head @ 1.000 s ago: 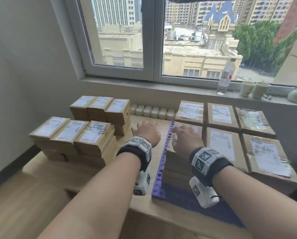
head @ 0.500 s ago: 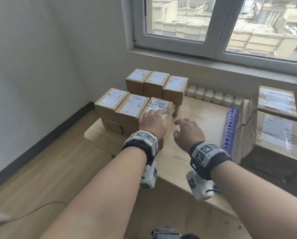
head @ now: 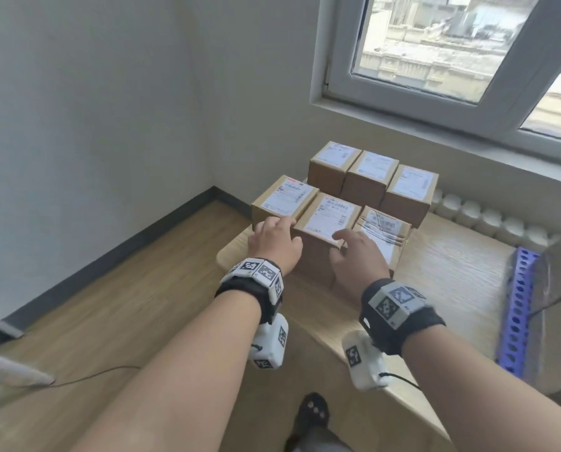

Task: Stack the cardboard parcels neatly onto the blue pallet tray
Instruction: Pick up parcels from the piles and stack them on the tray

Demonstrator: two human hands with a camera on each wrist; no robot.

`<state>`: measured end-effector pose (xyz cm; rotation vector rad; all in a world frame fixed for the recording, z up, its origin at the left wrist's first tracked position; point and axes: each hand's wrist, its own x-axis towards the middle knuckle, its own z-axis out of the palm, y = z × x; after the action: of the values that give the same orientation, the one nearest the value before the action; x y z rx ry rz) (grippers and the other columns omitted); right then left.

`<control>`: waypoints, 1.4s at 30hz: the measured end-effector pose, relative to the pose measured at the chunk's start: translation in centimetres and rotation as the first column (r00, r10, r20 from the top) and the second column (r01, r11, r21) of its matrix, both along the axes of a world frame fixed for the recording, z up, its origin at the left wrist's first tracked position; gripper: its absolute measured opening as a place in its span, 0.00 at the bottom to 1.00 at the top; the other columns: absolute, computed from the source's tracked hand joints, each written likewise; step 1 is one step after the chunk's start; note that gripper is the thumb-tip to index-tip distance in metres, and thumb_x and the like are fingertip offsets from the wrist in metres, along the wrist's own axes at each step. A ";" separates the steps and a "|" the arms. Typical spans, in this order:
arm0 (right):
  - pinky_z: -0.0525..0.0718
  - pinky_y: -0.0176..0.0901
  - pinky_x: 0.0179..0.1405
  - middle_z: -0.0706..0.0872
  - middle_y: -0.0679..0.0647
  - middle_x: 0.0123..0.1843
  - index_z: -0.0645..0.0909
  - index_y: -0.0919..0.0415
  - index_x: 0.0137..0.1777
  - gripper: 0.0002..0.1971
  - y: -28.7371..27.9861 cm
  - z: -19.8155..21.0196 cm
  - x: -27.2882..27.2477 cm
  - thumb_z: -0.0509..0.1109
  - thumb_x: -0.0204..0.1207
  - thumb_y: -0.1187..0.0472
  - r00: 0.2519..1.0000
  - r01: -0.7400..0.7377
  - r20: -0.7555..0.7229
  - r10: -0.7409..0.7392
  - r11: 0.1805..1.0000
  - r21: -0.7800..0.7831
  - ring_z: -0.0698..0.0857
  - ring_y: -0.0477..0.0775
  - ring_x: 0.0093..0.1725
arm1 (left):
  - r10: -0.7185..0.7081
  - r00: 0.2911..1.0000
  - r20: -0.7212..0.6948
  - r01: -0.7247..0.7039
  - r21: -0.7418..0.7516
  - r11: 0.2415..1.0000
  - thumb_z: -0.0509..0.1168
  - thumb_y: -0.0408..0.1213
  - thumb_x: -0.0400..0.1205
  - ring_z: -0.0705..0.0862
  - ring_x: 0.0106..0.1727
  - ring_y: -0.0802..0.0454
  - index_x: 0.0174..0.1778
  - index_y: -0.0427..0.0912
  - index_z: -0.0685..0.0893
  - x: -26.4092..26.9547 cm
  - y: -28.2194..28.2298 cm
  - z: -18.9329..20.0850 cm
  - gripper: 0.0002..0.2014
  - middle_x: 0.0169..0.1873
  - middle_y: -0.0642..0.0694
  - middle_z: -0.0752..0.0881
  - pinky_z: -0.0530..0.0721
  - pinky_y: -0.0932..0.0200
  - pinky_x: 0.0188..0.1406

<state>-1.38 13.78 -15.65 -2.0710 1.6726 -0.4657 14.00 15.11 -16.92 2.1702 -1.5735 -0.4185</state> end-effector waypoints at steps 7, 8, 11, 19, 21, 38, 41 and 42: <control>0.77 0.51 0.67 0.77 0.52 0.73 0.75 0.50 0.72 0.19 -4.6 -1.1 4.9 0.62 0.82 0.55 0.999 -0.026 0.026 0.026 1.000 0.017 0.78 0.55 0.70 | 0.040 0.999 0.003 -0.040 0.014 0.999 0.58 0.44 0.85 0.70 0.74 0.44 0.76 0.51 0.72 5.3 -3.9 -0.3 0.22 0.75 0.46 0.73 0.72 0.50 0.72; 0.78 0.52 0.67 0.77 0.52 0.73 0.75 0.50 0.72 0.18 -5.5 -1.2 5.4 0.62 0.82 0.54 0.999 -0.018 0.027 0.018 1.000 0.019 0.78 0.55 0.69 | 0.042 0.999 -0.001 -0.042 0.019 0.999 0.58 0.44 0.85 0.70 0.74 0.44 0.76 0.51 0.72 6.0 -4.9 -0.3 0.22 0.75 0.46 0.73 0.72 0.50 0.71; 0.78 0.51 0.67 0.79 0.52 0.72 0.77 0.51 0.71 0.18 -8.6 -1.5 6.9 0.62 0.82 0.55 0.999 -0.006 0.041 0.005 0.999 0.032 0.79 0.55 0.68 | 0.028 0.999 -0.039 -0.026 0.046 0.999 0.59 0.43 0.84 0.69 0.74 0.43 0.77 0.51 0.72 7.7 -8.3 -0.1 0.22 0.75 0.45 0.72 0.71 0.51 0.72; 0.78 0.48 0.59 0.81 0.53 0.66 0.79 0.53 0.69 0.18 -15.6 -2.0 10.1 0.63 0.82 0.53 0.997 -0.037 -0.059 0.040 0.998 0.043 0.78 0.56 0.66 | 0.129 0.911 -0.393 -0.034 0.240 0.970 0.65 0.55 0.82 0.74 0.75 0.45 0.81 0.48 0.67 11.3 -17.1 -1.4 0.32 0.77 0.45 0.72 0.75 0.49 0.68; 0.78 0.49 0.60 0.81 0.53 0.67 0.78 0.53 0.70 0.18 -16.4 -2.1 10.7 0.64 0.81 0.51 0.994 -0.042 -0.099 0.047 0.998 0.048 0.77 0.56 0.67 | 0.146 0.866 -0.478 0.019 0.322 0.946 0.66 0.57 0.81 0.74 0.74 0.45 0.83 0.46 0.65 12.0 -18.2 -2.3 0.36 0.78 0.46 0.72 0.75 0.52 0.61; 0.62 0.47 0.79 0.72 0.51 0.79 0.71 0.56 0.77 0.25 -14.5 -3.6 11.8 0.65 0.81 0.52 0.983 0.074 -0.167 -0.072 0.997 0.001 0.67 0.53 0.78 | 0.148 0.603 -0.784 0.325 0.411 0.852 0.67 0.57 0.81 0.90 0.47 0.51 0.67 0.44 0.81 13.9 -19.6 -6.6 0.25 0.52 0.46 0.91 0.88 0.57 0.46; 0.63 0.47 0.78 0.71 0.51 0.79 0.71 0.56 0.77 0.24 -14.2 -3.3 12.5 0.65 0.81 0.53 0.983 0.087 -0.167 -0.080 0.996 0.033 0.67 0.53 0.78 | 0.160 0.544 -0.824 0.324 0.382 0.865 0.67 0.54 0.82 0.90 0.45 0.51 0.68 0.43 0.80 14.3 -19.2 -6.9 0.24 0.53 0.44 0.90 0.85 0.62 0.32; 0.64 0.46 0.77 0.71 0.51 0.79 0.71 0.55 0.77 0.25 -14.0 -3.3 12.7 0.66 0.81 0.54 0.984 0.093 -0.157 -0.085 0.995 0.045 0.68 0.53 0.78 | 0.160 0.528 -0.834 0.319 0.370 0.872 0.67 0.54 0.81 0.90 0.45 0.51 0.69 0.42 0.80 14.5 -19.1 -7.1 0.25 0.53 0.44 0.91 0.85 0.62 0.31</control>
<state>11.36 -0.25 -18.91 -2.0466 1.8524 -0.2909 28.47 -3.96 -24.02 1.6549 -1.0121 -1.7818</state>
